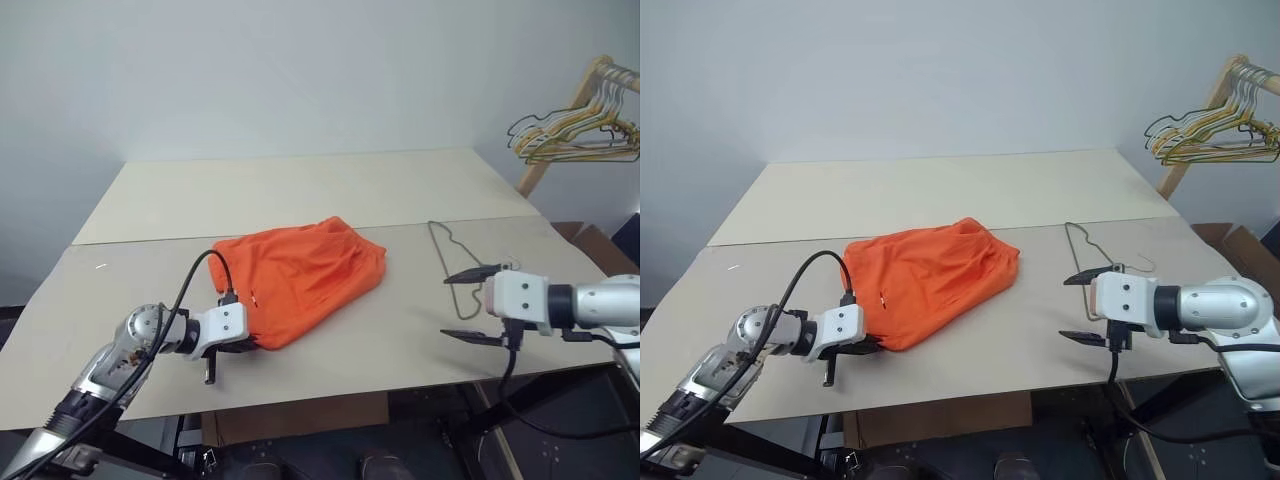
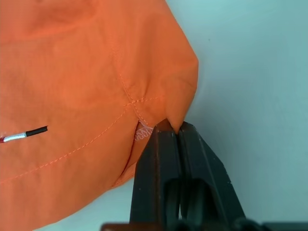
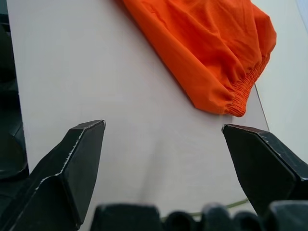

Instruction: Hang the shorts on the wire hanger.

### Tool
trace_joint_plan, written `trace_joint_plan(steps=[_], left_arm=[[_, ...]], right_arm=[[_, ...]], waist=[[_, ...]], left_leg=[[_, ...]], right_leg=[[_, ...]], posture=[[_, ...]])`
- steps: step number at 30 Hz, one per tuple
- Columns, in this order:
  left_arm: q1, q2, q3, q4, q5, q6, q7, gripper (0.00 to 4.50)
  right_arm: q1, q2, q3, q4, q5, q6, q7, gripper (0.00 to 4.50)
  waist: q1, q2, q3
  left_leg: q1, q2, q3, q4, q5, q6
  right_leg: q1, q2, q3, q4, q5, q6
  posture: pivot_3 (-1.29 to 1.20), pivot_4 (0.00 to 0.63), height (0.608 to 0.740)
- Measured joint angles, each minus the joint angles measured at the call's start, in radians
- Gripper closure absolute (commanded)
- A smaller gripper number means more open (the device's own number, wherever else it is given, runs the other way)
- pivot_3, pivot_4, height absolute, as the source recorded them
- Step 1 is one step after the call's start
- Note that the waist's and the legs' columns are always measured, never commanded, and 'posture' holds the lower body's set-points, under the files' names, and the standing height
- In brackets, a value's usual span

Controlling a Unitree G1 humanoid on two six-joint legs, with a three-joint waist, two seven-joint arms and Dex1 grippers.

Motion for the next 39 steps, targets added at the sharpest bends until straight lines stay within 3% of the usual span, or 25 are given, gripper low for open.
trace_joint_plan(steps=[8,15,26,29,39], left_arm=[[0.132,0.107,0.104,-0.115,-0.060,-0.038,-0.032,4.49],[0.267,0.182,0.245,-0.215,-0.134,-0.039,-0.054,4.49],[0.342,0.193,0.319,-0.276,-0.168,-0.033,-0.042,4.49],[0.351,0.193,0.322,-0.280,-0.168,-0.033,-0.037,4.50],[0.368,0.191,0.322,-0.277,-0.166,-0.040,-0.031,4.50]], right_arm=[[-0.199,0.200,0.210,0.211,-0.296,-0.163,-0.202,0.00],[-0.320,0.266,0.355,0.518,-0.552,-0.415,-0.406,0.00],[-0.435,0.329,0.451,0.784,-0.684,-0.647,-0.553,0.00],[-0.455,0.332,0.461,0.821,-0.691,-0.677,-0.554,0.57],[-0.459,0.332,0.483,0.867,-0.702,-0.740,-0.538,4.23]], waist=[[-0.017,0.000,0.000],[-0.009,0.000,0.000],[0.007,0.000,0.000],[0.006,0.000,0.000],[0.005,0.000,0.000]], left_leg=[[0.000,0.003,0.000,0.000,0.000,0.000],[0.000,0.003,-0.002,0.000,0.000,0.000],[0.002,0.003,-0.004,0.000,0.000,0.000],[0.002,0.003,-0.005,0.000,0.000,0.000],[0.004,0.004,-0.005,0.000,0.000,0.000]], right_leg=[[-0.002,0.000,0.000,0.002,0.000,-0.001],[-0.002,-0.002,0.000,0.002,0.000,-0.001],[0.000,-0.001,0.000,0.003,0.000,-0.002],[0.000,-0.001,0.000,0.003,0.000,-0.002],[0.001,-0.001,0.000,0.003,0.000,-0.003]], posture=[[-0.02,0.000,0.740],[0.03,0.000,0.740],[0.06,0.000,0.740],[0.06,0.000,0.740],[0.05,0.000,0.740]])
